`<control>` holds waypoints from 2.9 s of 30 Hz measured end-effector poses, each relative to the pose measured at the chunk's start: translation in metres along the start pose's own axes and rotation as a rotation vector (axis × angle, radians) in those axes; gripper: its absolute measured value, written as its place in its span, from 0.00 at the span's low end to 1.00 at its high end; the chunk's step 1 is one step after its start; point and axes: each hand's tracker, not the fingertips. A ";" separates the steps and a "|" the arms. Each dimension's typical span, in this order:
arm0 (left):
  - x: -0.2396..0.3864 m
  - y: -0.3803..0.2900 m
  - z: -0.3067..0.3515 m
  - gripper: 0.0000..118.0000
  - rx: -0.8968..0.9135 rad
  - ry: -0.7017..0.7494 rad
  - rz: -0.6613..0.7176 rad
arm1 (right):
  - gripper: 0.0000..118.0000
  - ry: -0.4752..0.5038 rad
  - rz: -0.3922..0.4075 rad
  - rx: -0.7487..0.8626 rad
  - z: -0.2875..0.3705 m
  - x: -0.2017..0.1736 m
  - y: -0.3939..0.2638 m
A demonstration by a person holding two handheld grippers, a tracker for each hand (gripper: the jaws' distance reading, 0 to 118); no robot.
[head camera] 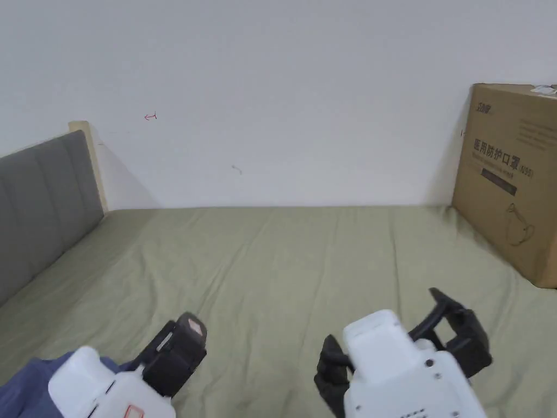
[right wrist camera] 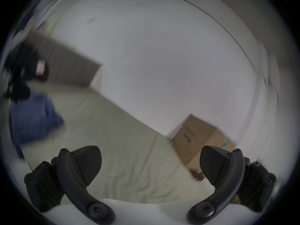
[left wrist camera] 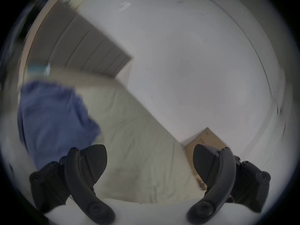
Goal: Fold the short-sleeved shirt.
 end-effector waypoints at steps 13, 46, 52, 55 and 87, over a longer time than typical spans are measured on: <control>0.058 -0.011 0.016 0.94 0.086 -0.043 -0.716 | 1.00 -0.107 -0.415 -0.112 0.001 0.044 -0.026; 0.027 0.030 0.031 0.00 0.128 0.081 -0.680 | 0.00 0.099 -0.373 -0.039 0.001 -0.004 0.013; -0.028 0.070 0.062 0.00 0.178 0.282 -0.645 | 0.00 0.350 -0.404 -0.033 -0.011 -0.070 0.037; -0.054 0.087 0.076 0.00 0.190 0.390 -0.647 | 0.00 0.469 -0.385 -0.038 -0.012 -0.109 0.047; -0.246 -0.001 -0.166 0.92 -0.665 0.443 -0.360 | 0.00 0.570 -0.298 -0.365 -0.083 -0.177 -0.009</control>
